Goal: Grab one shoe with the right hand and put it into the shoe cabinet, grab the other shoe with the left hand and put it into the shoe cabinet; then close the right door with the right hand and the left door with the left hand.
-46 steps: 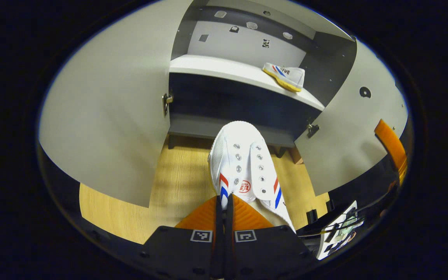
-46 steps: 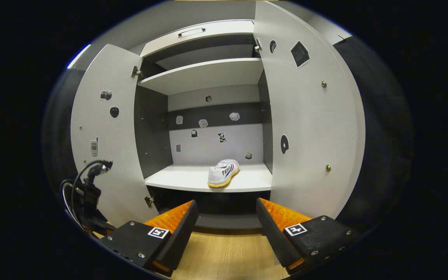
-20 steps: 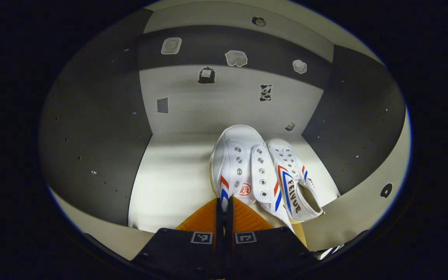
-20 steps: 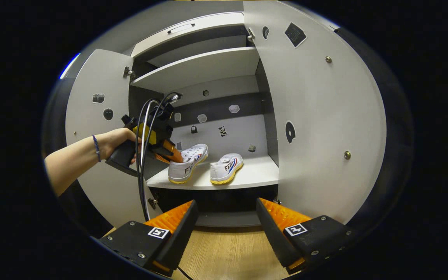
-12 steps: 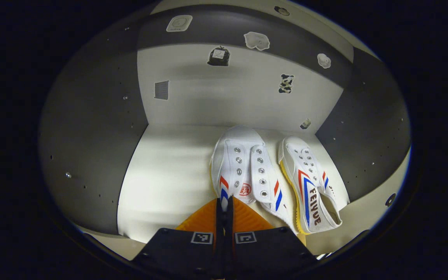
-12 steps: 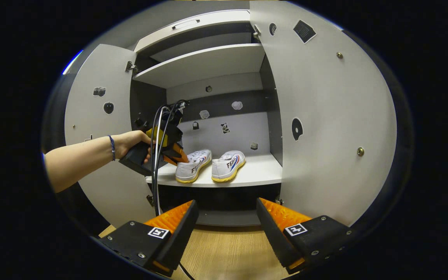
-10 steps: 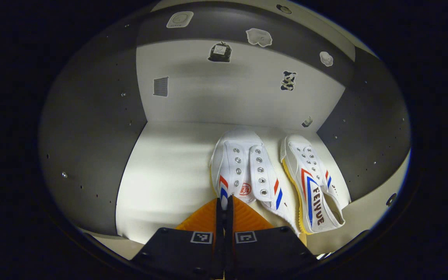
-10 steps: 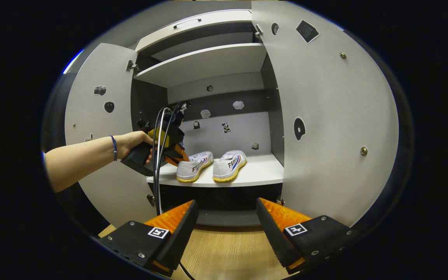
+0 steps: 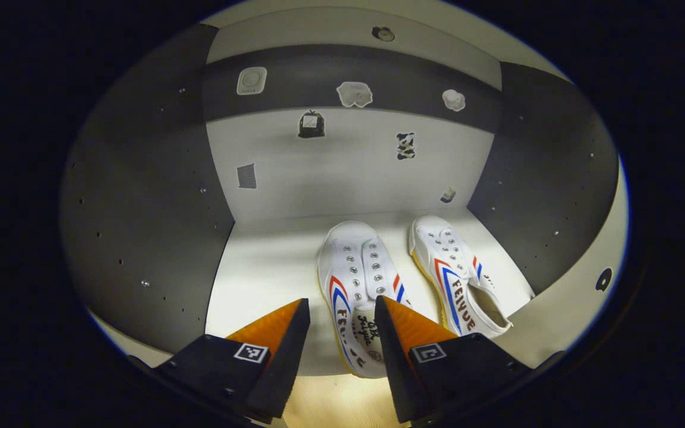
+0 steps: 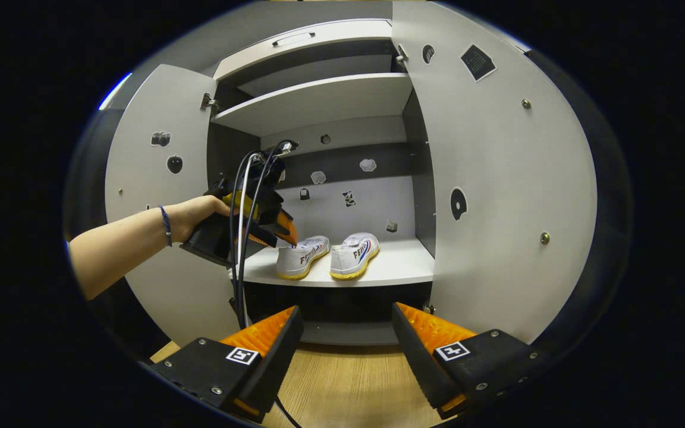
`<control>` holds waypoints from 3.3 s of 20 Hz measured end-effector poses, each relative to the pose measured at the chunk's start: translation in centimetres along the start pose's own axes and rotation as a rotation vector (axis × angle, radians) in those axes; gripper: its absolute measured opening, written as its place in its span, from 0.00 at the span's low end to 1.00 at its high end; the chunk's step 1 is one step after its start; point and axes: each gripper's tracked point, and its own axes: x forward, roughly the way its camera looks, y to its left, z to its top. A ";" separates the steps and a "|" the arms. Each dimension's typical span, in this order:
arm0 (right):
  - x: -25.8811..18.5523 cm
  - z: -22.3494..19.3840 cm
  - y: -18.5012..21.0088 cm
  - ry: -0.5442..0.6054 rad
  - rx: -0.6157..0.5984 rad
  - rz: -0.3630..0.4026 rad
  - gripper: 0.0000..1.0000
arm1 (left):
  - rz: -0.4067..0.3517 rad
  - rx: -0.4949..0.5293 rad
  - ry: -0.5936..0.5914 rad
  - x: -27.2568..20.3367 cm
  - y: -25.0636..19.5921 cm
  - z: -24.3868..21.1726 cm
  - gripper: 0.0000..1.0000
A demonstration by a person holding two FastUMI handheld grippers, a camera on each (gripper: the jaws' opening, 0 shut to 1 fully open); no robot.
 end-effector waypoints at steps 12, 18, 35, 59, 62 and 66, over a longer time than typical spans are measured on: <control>-6.3 1.5 -0.2 -0.061 -0.034 -0.033 0.92 | 0.051 0.092 -0.386 -18.0 -1.2 1.3 0.98; -9.9 1.7 -4.2 -0.079 -0.030 -0.117 0.93 | 0.064 0.114 -0.526 -26.3 -1.1 -1.2 0.98; -9.2 1.5 -21.1 -0.057 -0.023 -0.427 0.93 | 0.198 0.040 -0.753 -41.6 6.4 -7.7 0.97; -3.5 2.0 -14.0 -0.070 -0.078 -0.247 0.88 | 0.345 -0.025 -0.728 -45.7 15.3 -10.9 0.97; -2.5 1.9 -12.5 -0.069 -0.070 -0.207 0.89 | 0.354 -0.043 -0.730 -45.6 15.9 -11.4 0.95; -1.3 2.0 -10.9 -0.068 -0.084 -0.172 0.88 | 0.366 -0.049 -0.730 -46.3 16.6 -11.8 0.97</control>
